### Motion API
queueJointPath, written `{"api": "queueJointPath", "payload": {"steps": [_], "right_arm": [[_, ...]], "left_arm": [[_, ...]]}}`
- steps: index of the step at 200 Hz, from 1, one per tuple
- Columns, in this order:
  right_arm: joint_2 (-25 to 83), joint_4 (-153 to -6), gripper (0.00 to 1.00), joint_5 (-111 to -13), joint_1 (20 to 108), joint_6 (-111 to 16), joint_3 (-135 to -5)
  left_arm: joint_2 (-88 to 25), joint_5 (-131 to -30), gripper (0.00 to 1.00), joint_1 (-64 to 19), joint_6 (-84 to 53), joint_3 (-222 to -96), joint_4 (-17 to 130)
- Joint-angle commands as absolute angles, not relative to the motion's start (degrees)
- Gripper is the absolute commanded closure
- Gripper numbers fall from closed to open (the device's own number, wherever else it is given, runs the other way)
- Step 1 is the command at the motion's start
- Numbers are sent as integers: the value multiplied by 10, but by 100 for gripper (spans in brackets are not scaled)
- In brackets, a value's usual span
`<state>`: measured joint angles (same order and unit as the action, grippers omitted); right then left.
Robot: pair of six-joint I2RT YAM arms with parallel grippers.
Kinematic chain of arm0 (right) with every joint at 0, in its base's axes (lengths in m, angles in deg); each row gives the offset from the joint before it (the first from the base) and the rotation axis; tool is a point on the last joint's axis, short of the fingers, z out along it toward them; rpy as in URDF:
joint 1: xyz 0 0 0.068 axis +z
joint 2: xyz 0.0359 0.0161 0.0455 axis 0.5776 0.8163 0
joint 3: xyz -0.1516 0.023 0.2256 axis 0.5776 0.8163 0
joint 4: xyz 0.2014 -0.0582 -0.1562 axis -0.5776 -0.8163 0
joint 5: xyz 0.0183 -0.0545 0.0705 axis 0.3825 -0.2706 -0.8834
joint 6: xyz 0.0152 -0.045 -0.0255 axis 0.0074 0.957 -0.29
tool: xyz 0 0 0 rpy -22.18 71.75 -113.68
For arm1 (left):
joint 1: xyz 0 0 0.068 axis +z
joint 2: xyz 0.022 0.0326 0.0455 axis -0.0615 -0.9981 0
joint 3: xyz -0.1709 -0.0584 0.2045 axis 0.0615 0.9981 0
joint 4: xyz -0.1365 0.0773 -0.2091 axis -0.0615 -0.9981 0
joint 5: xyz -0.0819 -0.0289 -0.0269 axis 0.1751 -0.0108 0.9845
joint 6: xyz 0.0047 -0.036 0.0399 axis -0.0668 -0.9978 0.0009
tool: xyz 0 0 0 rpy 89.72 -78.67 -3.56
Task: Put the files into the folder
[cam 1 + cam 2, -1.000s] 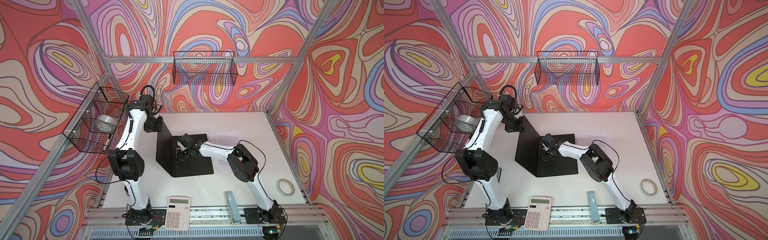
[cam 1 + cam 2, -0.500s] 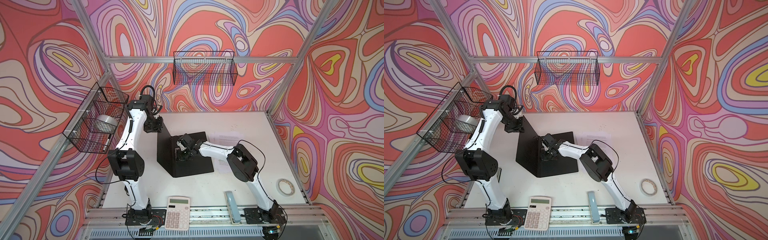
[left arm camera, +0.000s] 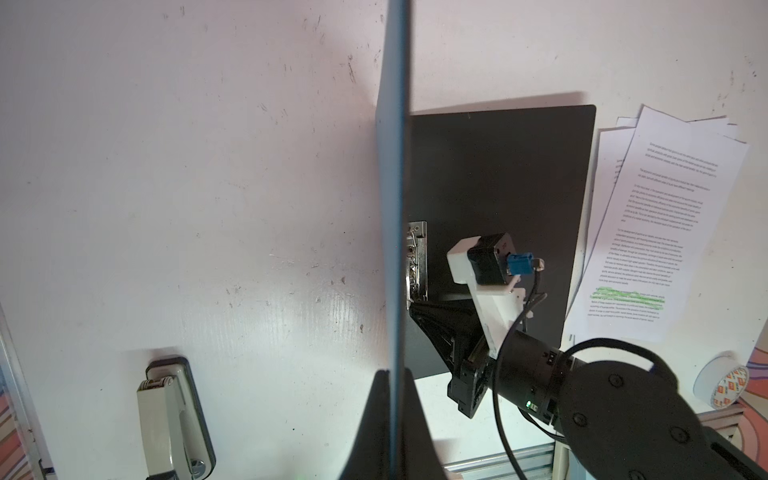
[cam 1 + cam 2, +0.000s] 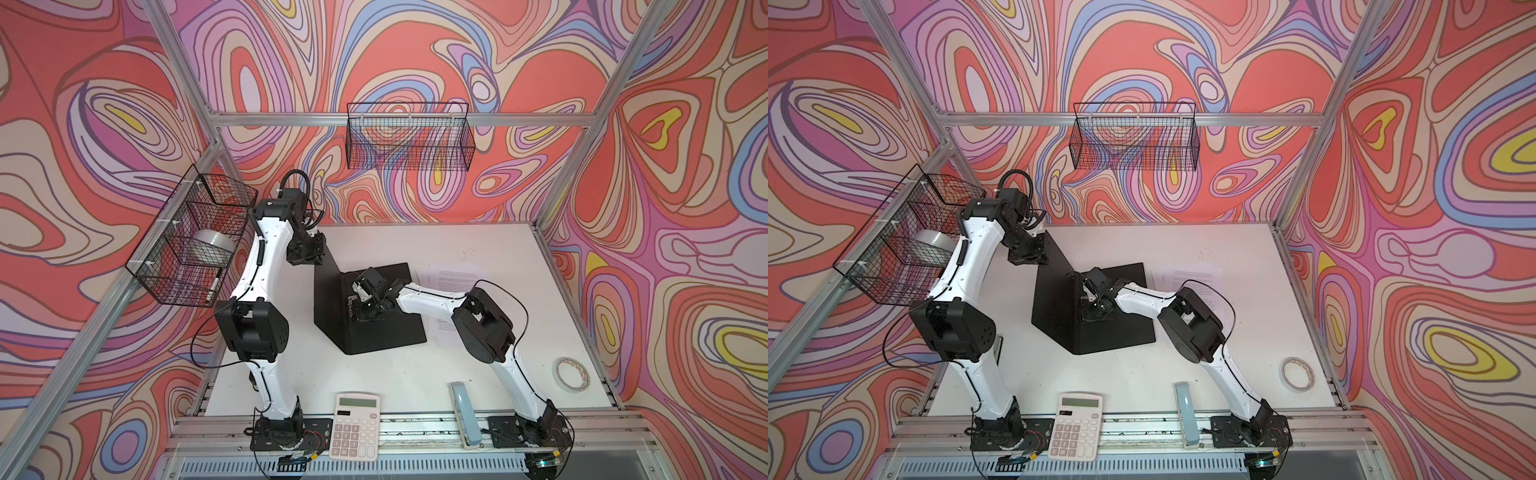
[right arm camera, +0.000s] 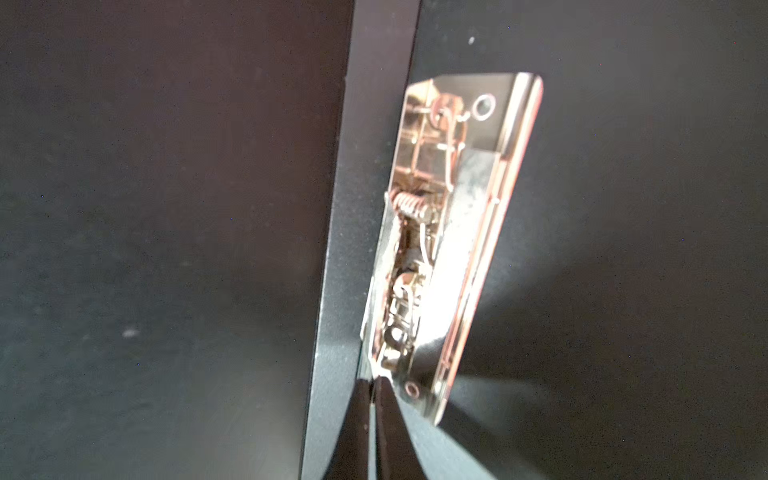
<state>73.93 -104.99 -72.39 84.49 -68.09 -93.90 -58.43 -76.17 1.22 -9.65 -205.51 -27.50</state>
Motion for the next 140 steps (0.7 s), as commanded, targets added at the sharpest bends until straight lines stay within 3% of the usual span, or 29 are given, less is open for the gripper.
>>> {"api": "queueJointPath", "payload": {"steps": [1, 140], "right_arm": [[786, -1124, 100, -676, 849, -663, -930], [783, -1157, 100, -631, 850, -652, -942]], "left_arm": [[-580, -749, 100, 12, -84, -2078, -291], [-581, -771, 100, 12, -68, -2084, -302]]}}
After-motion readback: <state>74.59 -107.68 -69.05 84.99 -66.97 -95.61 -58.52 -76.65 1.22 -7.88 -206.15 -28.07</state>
